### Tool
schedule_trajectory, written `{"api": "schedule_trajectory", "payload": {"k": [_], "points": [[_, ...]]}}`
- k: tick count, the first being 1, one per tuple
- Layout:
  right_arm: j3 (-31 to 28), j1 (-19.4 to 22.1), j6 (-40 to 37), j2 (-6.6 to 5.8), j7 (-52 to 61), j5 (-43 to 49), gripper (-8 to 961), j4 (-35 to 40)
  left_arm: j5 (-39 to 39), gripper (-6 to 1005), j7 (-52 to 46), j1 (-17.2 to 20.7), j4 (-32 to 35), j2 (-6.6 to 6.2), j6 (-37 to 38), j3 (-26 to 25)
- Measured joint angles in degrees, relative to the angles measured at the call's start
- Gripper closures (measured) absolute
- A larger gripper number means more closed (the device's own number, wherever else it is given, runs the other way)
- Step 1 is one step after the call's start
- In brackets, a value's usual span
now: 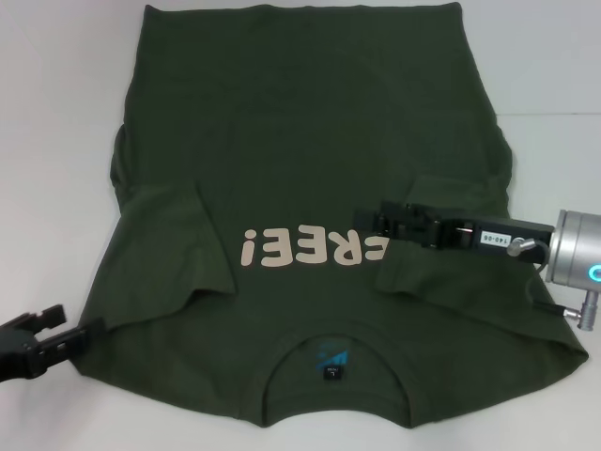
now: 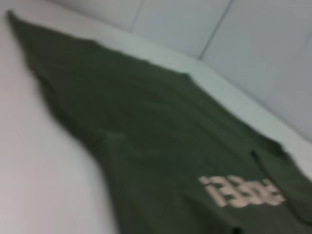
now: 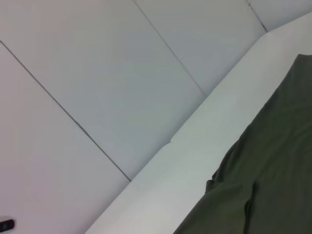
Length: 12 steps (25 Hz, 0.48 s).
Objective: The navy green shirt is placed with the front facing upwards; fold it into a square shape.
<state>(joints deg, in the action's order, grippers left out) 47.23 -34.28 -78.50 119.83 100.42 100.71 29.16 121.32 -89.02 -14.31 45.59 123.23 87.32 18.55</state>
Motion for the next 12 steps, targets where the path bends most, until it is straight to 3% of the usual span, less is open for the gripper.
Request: {"api": "schedule_trajectory", "payload": {"k": [12], "points": [[0.06, -1.24, 0.13, 0.02, 0.05, 0.06, 53, -1.03, 3.08, 140, -4.21, -0.48, 0.34, 0.30, -7.27, 0.28]]}}
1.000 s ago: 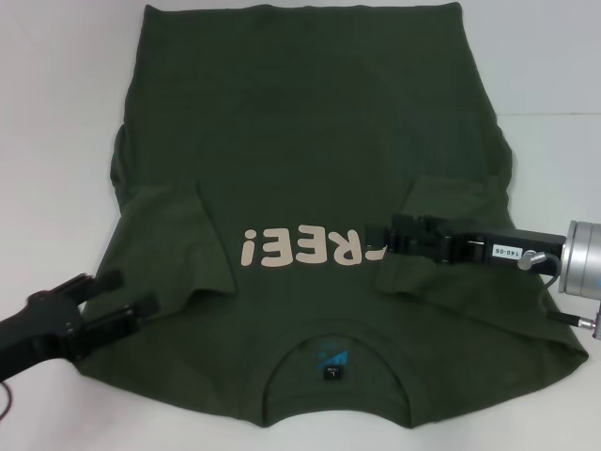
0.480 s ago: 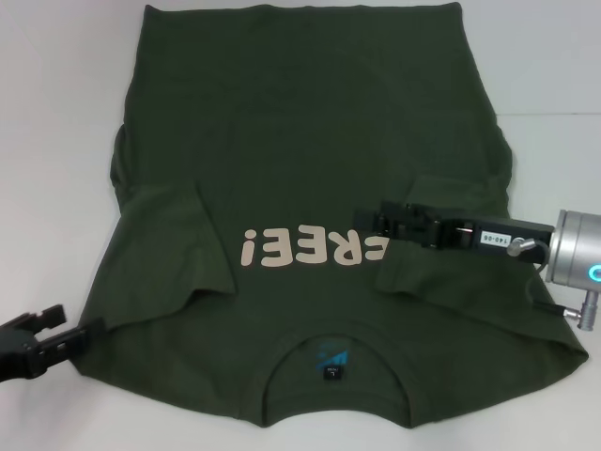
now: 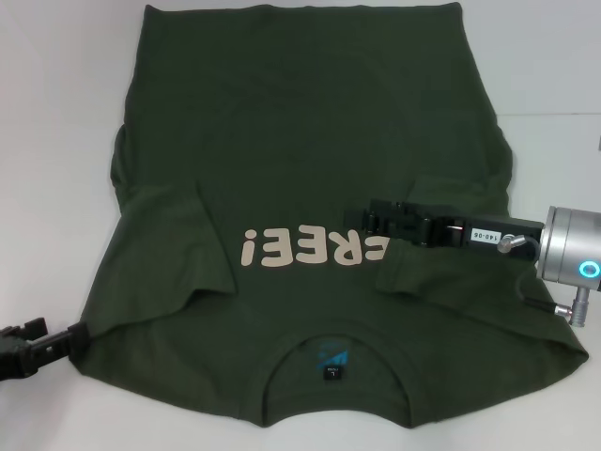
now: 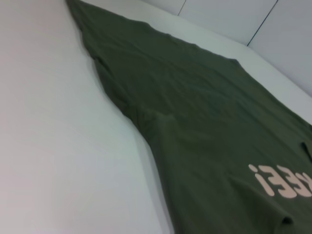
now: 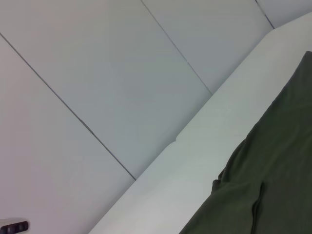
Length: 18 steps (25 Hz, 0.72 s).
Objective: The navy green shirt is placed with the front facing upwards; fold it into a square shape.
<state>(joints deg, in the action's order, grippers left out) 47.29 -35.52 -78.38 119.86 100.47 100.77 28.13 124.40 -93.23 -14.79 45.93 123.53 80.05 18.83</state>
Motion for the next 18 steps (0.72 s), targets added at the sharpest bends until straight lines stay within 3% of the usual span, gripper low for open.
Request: {"api": "schedule_trajectory", "payload": {"k": [18], "points": [[-0.01, 0.02, -0.02, -0.15, -0.01, 0.04, 54, -0.01, 1.63, 140, -0.28, -0.64, -0.02, 0.22, 0.48, 3.52]]}}
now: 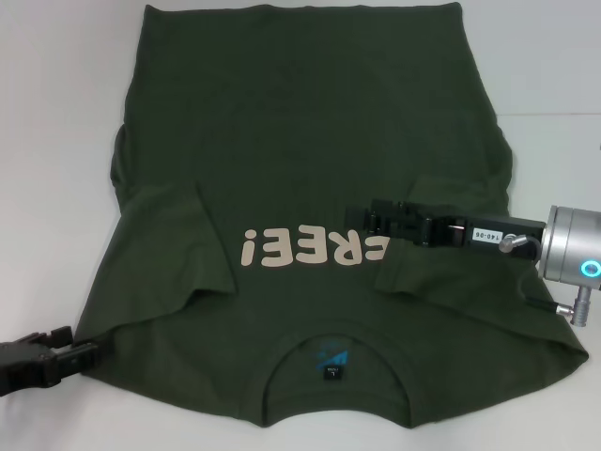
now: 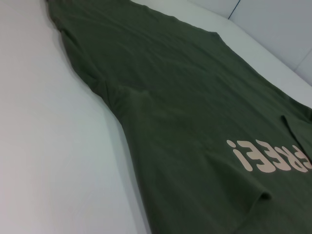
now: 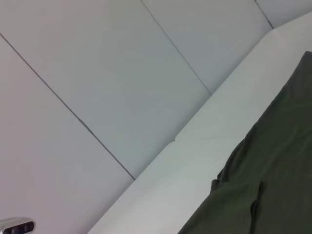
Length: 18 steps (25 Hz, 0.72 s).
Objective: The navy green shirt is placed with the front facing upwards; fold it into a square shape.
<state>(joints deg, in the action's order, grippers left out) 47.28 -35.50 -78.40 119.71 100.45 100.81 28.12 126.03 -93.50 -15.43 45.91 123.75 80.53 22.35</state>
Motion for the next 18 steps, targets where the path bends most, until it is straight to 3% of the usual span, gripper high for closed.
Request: {"api": "schedule_trajectory", "payload": {"k": [18], "points": [[-0.01, 0.37, -0.35, -0.11, -0.02, -0.10, 54, 0.00, 0.18, 141, -0.62, -1.06, -0.16, 0.09, 2.37, 4.30]]}}
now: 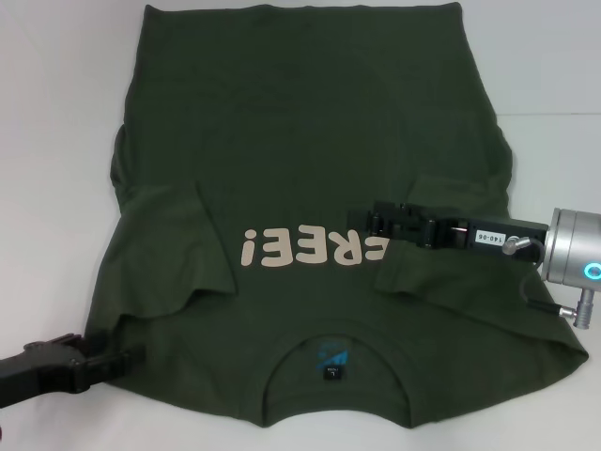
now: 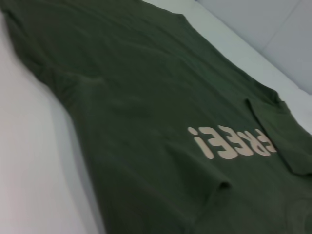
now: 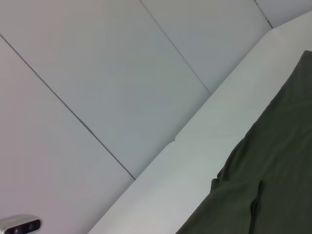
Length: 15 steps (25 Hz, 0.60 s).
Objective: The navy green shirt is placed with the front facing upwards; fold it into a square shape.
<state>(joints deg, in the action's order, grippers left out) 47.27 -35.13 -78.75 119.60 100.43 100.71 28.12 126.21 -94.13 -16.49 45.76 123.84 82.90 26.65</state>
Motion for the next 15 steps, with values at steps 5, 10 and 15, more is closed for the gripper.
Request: {"api": "schedule_trajectory", "payload": {"k": [5, 10, 15], "points": [[-0.08, 0.12, 0.10, 0.00, -0.28, 0.00, 54, 0.00, -0.02, 140, -0.06, -0.30, 0.32, 0.00, 1.16, 0.16], [-0.24, 0.27, 0.25, 0.00, -0.42, 0.00, 55, 0.00, -0.13, 140, -1.24, 0.24, 2.77, -0.08, 2.11, -0.82], [-0.39, 0.28, 0.33, 0.00, -0.49, 0.00, 55, 0.00, -0.08, 140, -2.17, 1.18, 4.44, -0.02, 2.27, -0.92]]}}
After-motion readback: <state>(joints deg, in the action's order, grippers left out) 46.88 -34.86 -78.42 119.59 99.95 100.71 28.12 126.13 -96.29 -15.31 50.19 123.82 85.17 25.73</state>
